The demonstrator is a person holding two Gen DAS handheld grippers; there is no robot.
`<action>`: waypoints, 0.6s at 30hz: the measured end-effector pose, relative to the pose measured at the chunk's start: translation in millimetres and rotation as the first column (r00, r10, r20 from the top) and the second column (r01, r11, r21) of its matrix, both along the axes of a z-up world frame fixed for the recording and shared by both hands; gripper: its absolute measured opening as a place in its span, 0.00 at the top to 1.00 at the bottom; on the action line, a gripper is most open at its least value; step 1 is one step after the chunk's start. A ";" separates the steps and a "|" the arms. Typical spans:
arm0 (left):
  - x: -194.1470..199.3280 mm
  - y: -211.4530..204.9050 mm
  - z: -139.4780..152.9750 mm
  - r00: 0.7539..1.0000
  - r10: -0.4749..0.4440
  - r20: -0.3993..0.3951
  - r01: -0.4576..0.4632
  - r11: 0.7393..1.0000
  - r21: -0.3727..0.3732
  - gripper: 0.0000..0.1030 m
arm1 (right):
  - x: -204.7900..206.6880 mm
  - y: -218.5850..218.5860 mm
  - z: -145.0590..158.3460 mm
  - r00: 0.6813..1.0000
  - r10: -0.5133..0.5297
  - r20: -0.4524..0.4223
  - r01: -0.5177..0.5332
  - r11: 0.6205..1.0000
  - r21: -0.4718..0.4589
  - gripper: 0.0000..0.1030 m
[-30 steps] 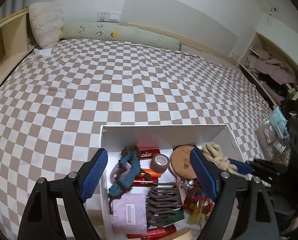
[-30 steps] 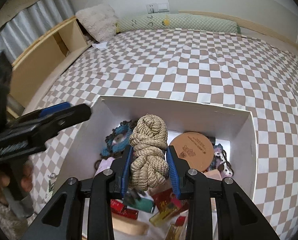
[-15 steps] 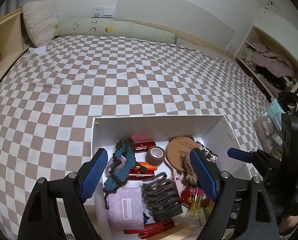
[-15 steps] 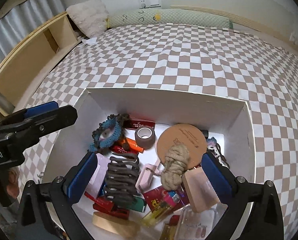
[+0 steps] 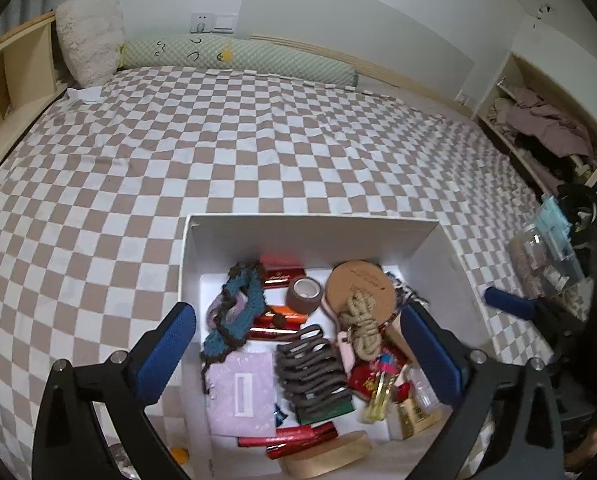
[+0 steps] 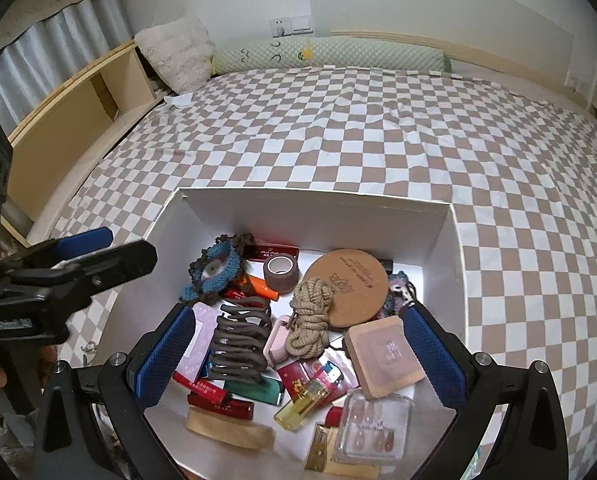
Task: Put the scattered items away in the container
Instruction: 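Withdraw both open tools up and away from the box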
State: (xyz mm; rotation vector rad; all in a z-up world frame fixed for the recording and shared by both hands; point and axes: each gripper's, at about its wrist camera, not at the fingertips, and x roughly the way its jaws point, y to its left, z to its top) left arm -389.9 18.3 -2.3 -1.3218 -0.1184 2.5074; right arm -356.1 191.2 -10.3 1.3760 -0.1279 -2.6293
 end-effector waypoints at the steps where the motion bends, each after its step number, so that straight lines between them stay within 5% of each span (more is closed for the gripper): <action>1: 1.8 0.3 -1.1 1.000 -0.001 -0.004 0.001 1.000 -0.022 0.00 | 2.2 0.9 1.7 1.000 -0.001 -0.001 0.001 1.000 -0.001 0.00; 9: 17.8 0.8 -12.0 1.000 -0.002 0.019 0.004 0.994 -0.112 0.00 | 18.6 6.4 11.5 1.000 -0.013 -0.017 0.013 1.000 0.019 0.00; 18: 35.3 -3.5 -3.6 0.999 0.027 0.037 -0.023 0.996 -0.092 0.00 | 39.7 11.0 23.7 0.999 -0.025 -0.033 0.026 1.000 0.014 0.00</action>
